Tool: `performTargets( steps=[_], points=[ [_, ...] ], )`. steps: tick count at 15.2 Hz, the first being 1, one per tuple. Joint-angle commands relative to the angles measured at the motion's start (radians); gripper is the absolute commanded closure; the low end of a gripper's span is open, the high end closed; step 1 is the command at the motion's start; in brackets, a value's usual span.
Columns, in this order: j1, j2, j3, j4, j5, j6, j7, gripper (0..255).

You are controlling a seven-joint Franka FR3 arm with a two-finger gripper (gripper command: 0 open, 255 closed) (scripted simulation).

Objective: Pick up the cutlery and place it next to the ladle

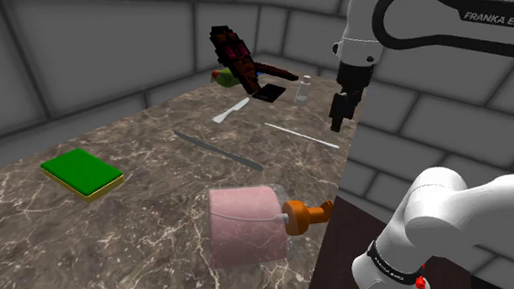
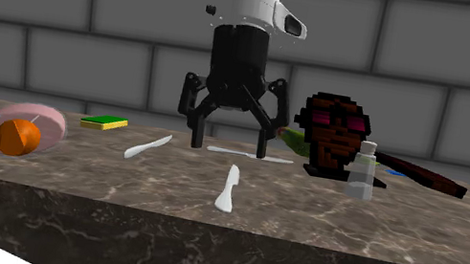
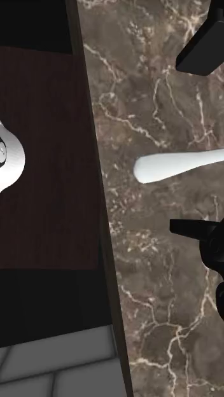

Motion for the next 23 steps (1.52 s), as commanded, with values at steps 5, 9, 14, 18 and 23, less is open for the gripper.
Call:
performTargets(
  steps=[5, 9, 14, 18, 23],
  points=[
    [-0.034, 0.119, 0.07, 0.055, 0.102, 0.062, 0.218, 0],
    [-0.069, 0.25, 0.127, 0.131, 0.181, 0.127, 0.426, 0],
    [-0.113, 0.42, 0.177, 0.248, 0.248, 0.206, 0.671, 0],
    [-0.145, 0.555, 0.202, 0.355, 0.279, 0.264, 0.858, 0],
    [-0.178, 0.717, 0.21, 0.499, 0.297, 0.326, 1.08, 0]
  ],
)
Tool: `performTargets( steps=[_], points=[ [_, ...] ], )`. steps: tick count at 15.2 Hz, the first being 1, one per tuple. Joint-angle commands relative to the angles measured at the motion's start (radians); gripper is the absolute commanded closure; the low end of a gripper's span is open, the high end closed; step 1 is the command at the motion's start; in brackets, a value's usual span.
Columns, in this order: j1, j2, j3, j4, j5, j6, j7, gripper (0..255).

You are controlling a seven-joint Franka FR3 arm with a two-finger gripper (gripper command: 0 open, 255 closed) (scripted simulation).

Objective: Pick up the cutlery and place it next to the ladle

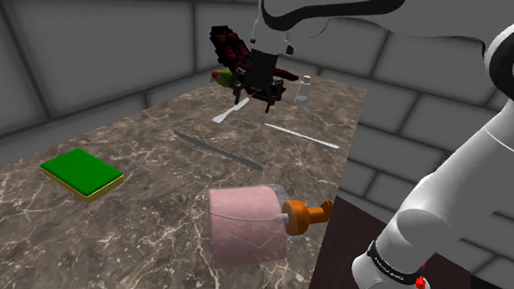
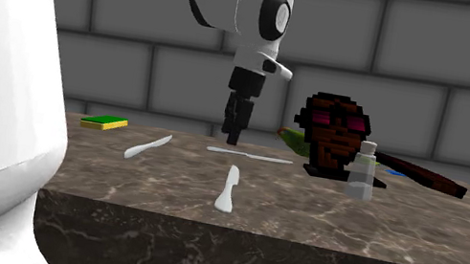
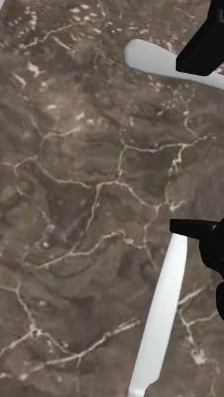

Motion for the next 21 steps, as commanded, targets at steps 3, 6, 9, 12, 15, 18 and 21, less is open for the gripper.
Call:
performTargets(
  steps=[3, 6, 9, 12, 15, 18, 21],
  points=[
    [-0.022, 0.135, -0.005, 0.129, 0.007, 0.044, 0.176, 0],
    [-0.035, 0.221, -0.019, 0.217, 0.011, 0.072, 0.296, 0],
    [-0.033, 0.233, -0.019, 0.204, 0.013, 0.1, 0.308, 0],
    [-0.029, 0.24, -0.016, 0.174, 0.014, 0.138, 0.307, 0],
    [-0.025, 0.248, -0.013, 0.149, 0.014, 0.171, 0.306, 0],
    [-0.025, 0.248, -0.013, 0.149, 0.014, 0.171, 0.306, 0],
    [-0.025, 0.248, -0.013, 0.149, 0.014, 0.171, 0.306, 0]
  ],
)
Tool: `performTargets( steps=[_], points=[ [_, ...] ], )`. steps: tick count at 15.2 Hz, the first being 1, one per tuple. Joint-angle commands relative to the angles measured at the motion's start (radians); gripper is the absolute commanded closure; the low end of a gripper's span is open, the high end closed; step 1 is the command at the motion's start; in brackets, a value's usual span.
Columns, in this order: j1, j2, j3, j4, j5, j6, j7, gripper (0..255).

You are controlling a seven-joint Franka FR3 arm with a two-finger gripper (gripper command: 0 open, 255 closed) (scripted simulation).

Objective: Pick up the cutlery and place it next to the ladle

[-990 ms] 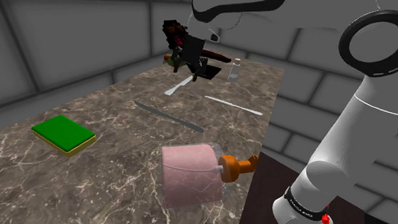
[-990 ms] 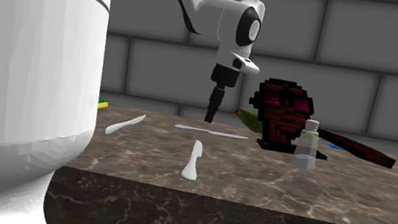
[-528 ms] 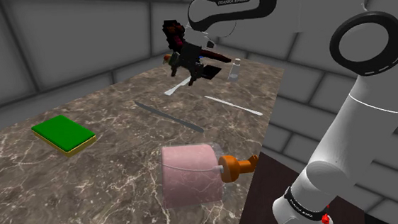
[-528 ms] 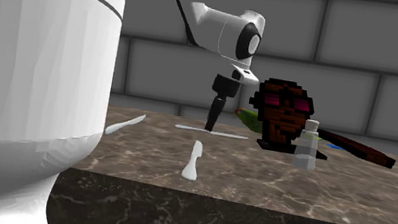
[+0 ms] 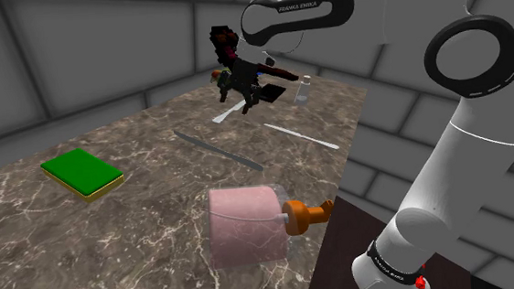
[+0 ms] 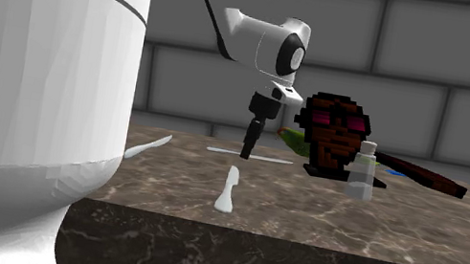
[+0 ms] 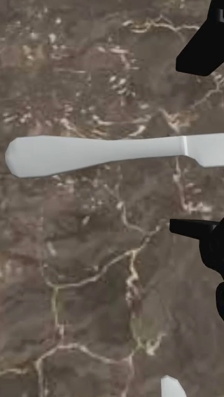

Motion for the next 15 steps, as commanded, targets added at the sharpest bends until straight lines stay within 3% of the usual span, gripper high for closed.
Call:
performTargets(
  steps=[1, 2, 11, 15],
  points=[
    [0.0, 0.0, 0.0, 0.0, 0.0, 0.0, 0.0, 0],
    [0.0, 0.0, 0.0, 0.0, 0.0, 0.0, 0.0, 255],
    [0.0, 0.0, 0.0, 0.0, 0.0, 0.0, 0.0, 255],
    [-0.001, -0.006, -0.001, 0.046, -0.003, -0.051, 0.01, 255]
  ],
)
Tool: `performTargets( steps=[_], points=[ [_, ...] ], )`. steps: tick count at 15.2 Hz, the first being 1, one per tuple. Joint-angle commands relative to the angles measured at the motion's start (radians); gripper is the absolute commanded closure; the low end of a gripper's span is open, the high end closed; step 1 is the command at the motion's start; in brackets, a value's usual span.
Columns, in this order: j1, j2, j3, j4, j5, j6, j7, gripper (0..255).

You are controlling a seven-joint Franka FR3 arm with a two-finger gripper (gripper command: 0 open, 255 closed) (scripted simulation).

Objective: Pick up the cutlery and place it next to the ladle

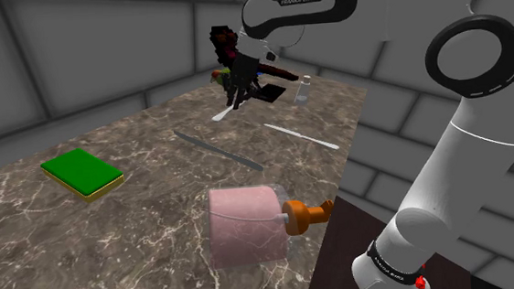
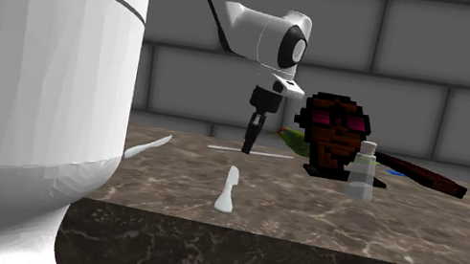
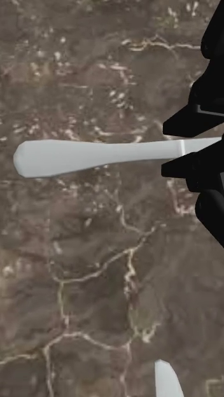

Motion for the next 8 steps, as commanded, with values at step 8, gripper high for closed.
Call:
performTargets(
  steps=[8],
  points=[
    [-0.002, -0.002, -0.001, 0.117, -0.008, -0.118, 0.024, 255]
  ],
)
